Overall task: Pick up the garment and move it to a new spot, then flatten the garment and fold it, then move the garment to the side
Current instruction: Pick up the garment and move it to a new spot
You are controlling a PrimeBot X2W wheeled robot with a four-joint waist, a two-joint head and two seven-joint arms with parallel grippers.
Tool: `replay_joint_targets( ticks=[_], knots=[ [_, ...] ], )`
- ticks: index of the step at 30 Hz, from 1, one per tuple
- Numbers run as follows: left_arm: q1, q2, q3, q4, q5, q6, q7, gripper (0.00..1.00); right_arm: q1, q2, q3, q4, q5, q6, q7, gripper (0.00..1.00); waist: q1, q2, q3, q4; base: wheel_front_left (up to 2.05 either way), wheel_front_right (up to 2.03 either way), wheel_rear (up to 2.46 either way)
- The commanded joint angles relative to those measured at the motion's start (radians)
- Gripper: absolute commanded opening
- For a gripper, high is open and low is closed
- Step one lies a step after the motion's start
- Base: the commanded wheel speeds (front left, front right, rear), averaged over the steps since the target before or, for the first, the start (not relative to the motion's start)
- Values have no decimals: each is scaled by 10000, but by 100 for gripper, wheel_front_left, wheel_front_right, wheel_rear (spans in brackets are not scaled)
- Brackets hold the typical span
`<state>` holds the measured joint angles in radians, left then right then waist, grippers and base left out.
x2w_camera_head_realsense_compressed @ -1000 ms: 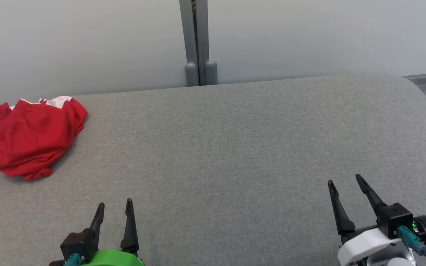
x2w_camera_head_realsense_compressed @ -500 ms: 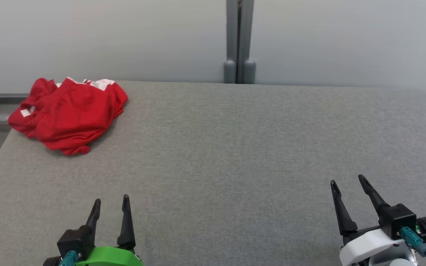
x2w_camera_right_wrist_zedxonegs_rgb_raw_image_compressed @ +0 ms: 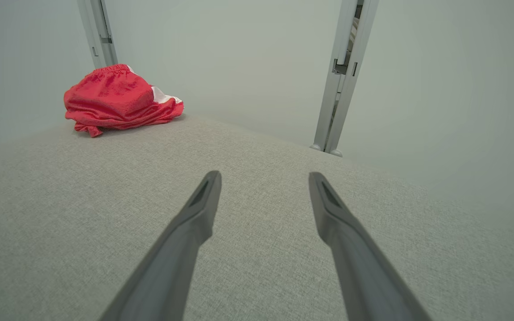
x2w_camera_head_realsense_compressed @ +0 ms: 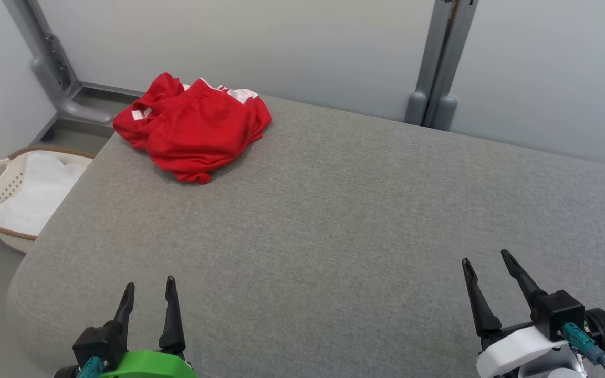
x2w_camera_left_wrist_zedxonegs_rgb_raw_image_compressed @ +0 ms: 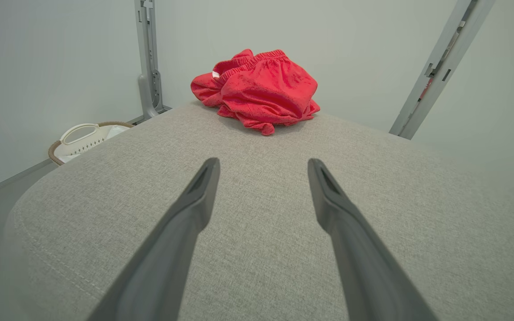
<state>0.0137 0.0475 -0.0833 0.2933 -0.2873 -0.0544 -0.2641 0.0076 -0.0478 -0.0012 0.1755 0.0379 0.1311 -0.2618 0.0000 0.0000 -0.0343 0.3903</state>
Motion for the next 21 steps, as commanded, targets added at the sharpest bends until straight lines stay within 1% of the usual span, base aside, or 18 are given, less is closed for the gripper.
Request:
replay_joint_targets(
  ticks=[1, 8, 11, 14, 17, 19, 20, 21],
  knots=[
    [49, 52, 29, -47, 100, -77, -5, 100, -58, -46, -3, 18, 89, -6, -51, 100, 0, 0, 16, 427, 0, 0, 0],
    [57, 52, 145, -187, 192, -19, -5, 100, -76, -48, 19, 18, 38, -8, -49, 100, 0, 0, 50, 538, 0, 0, 0],
    [56, 59, 388, -371, 333, -43, -7, 100, -70, -48, 21, -13, 16, -8, -49, 100, 0, 0, 123, 496, 0, 0, 0],
    [-197, 196, 666, -670, 494, -134, -7, 100, -96, -48, 24, -57, -80, -6, -51, 100, 0, 0, 240, 400, 0, 0, 0],
    [-645, 558, 869, -1104, 610, -282, -7, 100, -144, -48, 38, -105, -175, -6, -49, 100, 0, 0, 403, 272, 0, 0, 0],
    [-1119, 929, 1006, -1322, 527, -394, -2, 100, -231, -48, 87, -178, -272, -6, -49, 100, 0, 0, 607, 141, 0, 0, 0],
    [-1504, 1215, 1096, -1468, 465, -443, 99, 100, -316, -49, 152, -225, -346, -8, -49, 100, 0, 0, 778, 33, 0, 0, 0],
    [-1844, 1375, 1100, -1609, 454, -481, 225, 100, -374, -49, 159, -243, -397, -8, -49, 100, 0, 0, 882, -35, 0, 0, 0]
  ],
)
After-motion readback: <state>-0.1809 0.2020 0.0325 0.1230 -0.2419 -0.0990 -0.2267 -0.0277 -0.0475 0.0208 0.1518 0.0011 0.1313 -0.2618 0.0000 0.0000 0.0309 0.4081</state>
